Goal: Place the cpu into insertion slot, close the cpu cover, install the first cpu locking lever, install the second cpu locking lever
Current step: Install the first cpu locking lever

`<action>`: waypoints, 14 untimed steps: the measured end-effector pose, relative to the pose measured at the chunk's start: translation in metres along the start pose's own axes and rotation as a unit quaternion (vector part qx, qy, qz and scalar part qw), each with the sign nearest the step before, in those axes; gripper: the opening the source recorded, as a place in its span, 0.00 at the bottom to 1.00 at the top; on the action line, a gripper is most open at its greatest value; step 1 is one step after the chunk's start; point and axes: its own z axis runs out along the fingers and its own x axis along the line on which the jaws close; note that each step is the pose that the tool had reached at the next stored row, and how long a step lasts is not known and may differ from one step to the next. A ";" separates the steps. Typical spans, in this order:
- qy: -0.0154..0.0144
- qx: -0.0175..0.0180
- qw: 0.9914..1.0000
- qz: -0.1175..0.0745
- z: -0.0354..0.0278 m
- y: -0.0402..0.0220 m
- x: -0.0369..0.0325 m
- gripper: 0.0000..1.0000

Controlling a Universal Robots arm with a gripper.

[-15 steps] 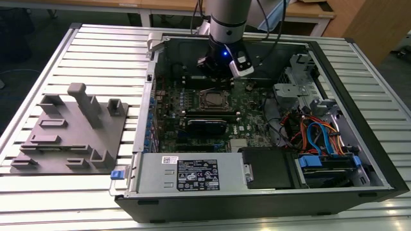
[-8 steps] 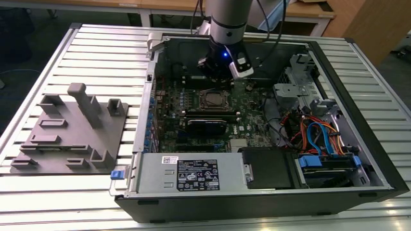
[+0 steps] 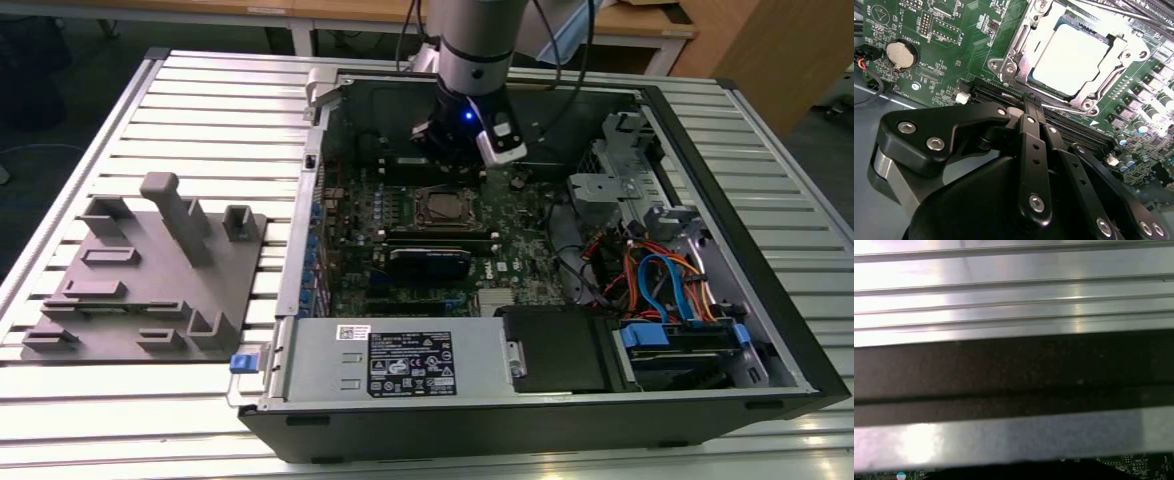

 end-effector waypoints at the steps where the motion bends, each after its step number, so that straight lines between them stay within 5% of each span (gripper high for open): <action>1: 0.001 0.000 1.000 0.000 0.0005 -0.0001 -0.0002 0.11; 14: 0.001 -0.004 1.000 0.001 0.0047 -0.0003 -0.0033 0.11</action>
